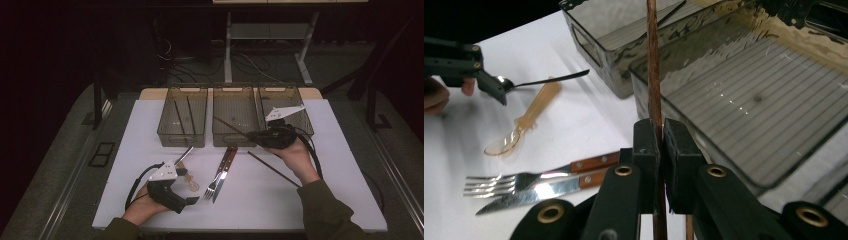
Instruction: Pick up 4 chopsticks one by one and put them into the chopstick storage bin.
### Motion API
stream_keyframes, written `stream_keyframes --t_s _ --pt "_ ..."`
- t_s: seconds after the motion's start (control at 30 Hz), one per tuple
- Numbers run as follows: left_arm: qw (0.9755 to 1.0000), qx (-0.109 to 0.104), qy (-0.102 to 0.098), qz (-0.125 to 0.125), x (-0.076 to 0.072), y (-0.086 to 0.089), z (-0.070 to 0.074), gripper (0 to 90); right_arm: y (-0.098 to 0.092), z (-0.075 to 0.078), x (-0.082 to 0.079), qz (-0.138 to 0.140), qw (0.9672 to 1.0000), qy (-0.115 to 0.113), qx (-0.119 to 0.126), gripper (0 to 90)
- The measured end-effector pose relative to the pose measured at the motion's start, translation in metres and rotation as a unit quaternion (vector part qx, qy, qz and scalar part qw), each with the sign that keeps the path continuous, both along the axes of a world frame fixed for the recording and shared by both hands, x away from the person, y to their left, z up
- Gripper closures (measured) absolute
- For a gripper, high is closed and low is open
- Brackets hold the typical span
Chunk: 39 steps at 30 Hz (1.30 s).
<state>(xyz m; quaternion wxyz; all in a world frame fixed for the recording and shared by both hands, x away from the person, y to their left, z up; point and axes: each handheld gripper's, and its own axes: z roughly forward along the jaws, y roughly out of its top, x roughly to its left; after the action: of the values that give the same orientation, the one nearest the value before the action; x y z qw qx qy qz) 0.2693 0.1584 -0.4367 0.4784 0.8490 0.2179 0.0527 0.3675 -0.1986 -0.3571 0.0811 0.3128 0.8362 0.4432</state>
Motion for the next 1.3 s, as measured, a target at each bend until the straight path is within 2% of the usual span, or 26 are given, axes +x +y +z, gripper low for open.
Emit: stream_keyframes --t_s 0.43,0.77,1.3 --pt "1.0 0.001 0.002 0.0 0.0 0.0 0.001 0.0 0.038 0.012 0.027 -0.016 0.9997 0.006 -0.015 84.9" --pt "1.0 -0.004 0.001 0.002 0.001 0.001 0.001 0.0 0.069 0.014 0.048 -0.02 0.9992 0.012 -0.034 84.9" --pt "1.0 -0.004 -0.002 -0.001 0.002 0.001 0.002 0.0 0.104 0.021 0.081 -0.038 0.9979 0.016 -0.05 84.9"
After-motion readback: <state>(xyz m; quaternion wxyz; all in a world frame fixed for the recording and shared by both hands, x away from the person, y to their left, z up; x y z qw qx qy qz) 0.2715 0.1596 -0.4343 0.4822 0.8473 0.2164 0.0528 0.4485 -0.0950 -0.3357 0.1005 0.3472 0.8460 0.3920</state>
